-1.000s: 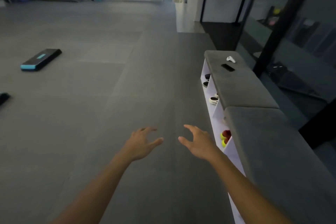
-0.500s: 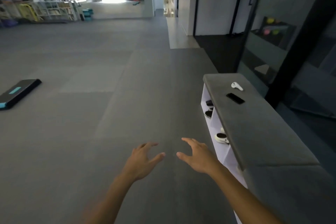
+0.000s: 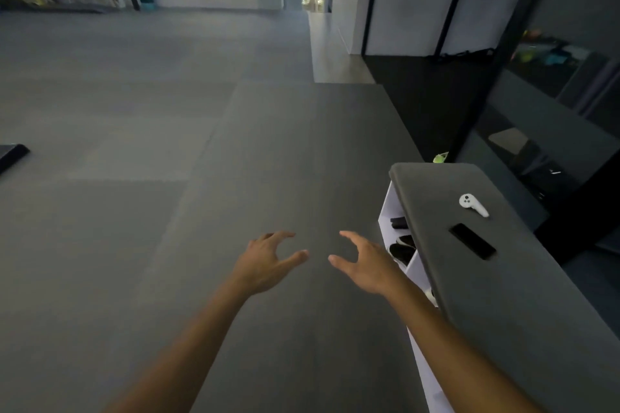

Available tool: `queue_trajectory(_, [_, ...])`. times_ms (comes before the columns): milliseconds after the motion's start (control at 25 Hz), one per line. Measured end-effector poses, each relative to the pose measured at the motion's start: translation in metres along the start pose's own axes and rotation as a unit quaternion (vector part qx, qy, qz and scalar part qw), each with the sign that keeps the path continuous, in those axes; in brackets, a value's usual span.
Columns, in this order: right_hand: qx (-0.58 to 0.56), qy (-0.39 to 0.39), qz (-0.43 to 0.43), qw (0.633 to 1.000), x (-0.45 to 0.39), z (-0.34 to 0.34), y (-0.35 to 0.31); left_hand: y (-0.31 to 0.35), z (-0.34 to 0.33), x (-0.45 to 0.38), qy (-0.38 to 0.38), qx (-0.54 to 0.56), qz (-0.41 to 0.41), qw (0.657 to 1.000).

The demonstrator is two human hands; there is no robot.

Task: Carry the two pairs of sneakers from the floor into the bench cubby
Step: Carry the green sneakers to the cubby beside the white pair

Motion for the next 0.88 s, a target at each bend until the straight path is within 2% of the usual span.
queue_trajectory(320, [-0.006, 0.048, -0.015, 0.999, -0.270, 0.101, 0.030, 0.033, 0.055, -0.316, -0.033, -0.051, -0.043, 0.997])
queue_trajectory(400, [0.008, 0.055, -0.013, 0.998, -0.342, 0.133, 0.042, 0.037, 0.064, -0.390, -0.025, -0.060, -0.033, 0.997])
queue_trajectory(640, [0.043, 0.010, 0.001, 0.999, -0.549, 0.222, 0.055, 0.037, 0.098, -0.582, -0.030, -0.035, 0.018, 0.999])
queue_trajectory(760, [0.064, 0.008, 0.006, 0.998, -0.662, 0.263, 0.063, 0.032, 0.115, -0.697, -0.036, -0.029, 0.023, 0.999])
queue_trajectory(880, [0.057, 0.038, -0.012, 0.998, -0.769, 0.309, 0.076, 0.043, 0.133, -0.825, -0.041, -0.033, -0.009, 0.999])
Point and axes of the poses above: each hand's wrist, its own x-axis away from the middle knuckle, its own z-axis out of the back of the hand, y = z × x, the point moved 7 cm from there along -x, towards the middle knuckle, and after that the axes turned 3 degrees about -y, right-handed, at the moved point
